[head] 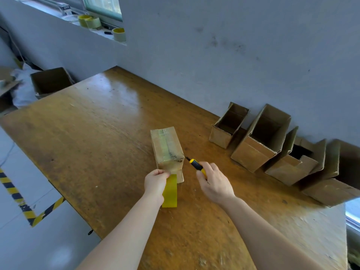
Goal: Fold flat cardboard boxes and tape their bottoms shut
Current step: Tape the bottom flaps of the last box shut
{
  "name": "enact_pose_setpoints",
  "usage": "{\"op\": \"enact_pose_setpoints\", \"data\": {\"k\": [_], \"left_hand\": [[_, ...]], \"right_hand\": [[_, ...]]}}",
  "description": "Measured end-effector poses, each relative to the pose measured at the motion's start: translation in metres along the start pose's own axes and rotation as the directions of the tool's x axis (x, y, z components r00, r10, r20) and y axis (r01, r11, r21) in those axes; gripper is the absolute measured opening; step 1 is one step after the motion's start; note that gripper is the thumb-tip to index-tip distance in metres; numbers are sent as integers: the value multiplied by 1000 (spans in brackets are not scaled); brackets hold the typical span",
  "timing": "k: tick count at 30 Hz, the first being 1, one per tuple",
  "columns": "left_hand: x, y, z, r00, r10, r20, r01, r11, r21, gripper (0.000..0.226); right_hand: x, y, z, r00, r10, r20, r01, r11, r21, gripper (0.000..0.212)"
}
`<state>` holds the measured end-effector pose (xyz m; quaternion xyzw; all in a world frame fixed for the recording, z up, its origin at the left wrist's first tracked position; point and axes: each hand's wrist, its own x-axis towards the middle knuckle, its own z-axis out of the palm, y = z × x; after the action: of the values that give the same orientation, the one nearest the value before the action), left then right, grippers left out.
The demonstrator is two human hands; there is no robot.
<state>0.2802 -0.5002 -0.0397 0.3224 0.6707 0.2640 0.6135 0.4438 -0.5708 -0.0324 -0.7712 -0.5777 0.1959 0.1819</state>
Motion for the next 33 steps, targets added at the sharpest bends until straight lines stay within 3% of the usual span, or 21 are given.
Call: {"op": "enact_pose_setpoints", "data": {"k": [5, 10, 16, 33], "left_hand": [[-3, 0, 2, 999, 39, -29, -39, 999, 8, 12], [-4, -1, 2, 999, 31, -26, -31, 1000, -1, 15], [-1, -2, 1, 999, 27, -19, -27, 1000, 4, 9], [7, -6, 1, 1000, 26, -12, -25, 997, 69, 9]], "right_hand": [[12, -27, -3, 985, -154, 73, 165, 965, -202, 42], [23, -36, -7, 984, -142, 104, 169, 925, -340, 48], [28, -38, -20, 969, -179, 170, 233, 891, -390, 47], [38, -42, -27, 955, -88, 284, 223, 844, -489, 47]]}}
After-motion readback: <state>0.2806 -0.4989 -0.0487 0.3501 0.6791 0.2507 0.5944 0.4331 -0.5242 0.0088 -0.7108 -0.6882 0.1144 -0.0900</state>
